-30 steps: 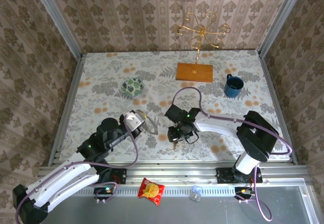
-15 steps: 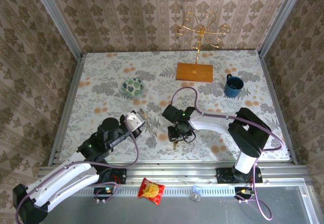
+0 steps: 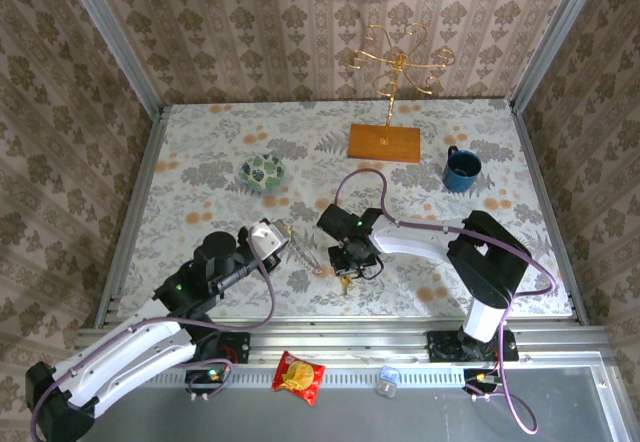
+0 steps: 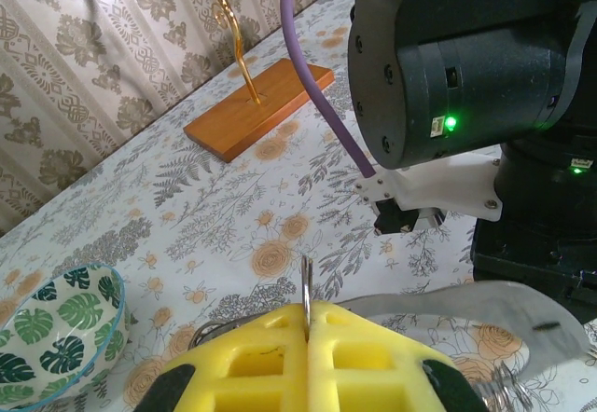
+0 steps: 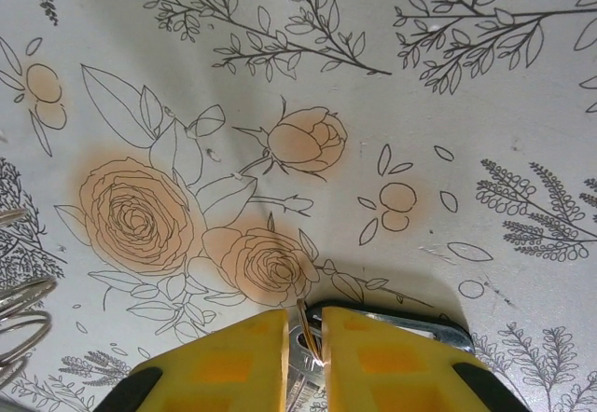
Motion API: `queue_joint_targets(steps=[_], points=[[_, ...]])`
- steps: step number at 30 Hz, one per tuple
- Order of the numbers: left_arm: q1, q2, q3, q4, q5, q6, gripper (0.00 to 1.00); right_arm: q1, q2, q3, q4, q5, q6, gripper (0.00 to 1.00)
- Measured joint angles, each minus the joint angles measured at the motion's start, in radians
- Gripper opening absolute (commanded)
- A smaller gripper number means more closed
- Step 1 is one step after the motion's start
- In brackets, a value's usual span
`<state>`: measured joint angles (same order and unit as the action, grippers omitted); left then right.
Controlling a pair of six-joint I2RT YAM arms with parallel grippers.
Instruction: Put the keys on the keyring
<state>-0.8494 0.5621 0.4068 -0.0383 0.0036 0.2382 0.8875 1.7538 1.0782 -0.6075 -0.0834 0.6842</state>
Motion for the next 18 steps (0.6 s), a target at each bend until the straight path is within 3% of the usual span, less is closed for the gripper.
queue_joint_targets(steps=[5,14,18], points=[[0.0,0.0,0.0,0.0,0.0,0.0,0.0,0.0,0.014,0.0,-0.003,0.0,-0.001,0.17],[0.0,0.0,0.0,0.0,0.0,0.0,0.0,0.0,0.016,0.006,-0.01,0.0,-0.013,0.0],[0.0,0.0,0.0,0.0,0.001,0.0,0.0,0.0,0.016,0.018,-0.029,0.001,-0.025,0.0]])
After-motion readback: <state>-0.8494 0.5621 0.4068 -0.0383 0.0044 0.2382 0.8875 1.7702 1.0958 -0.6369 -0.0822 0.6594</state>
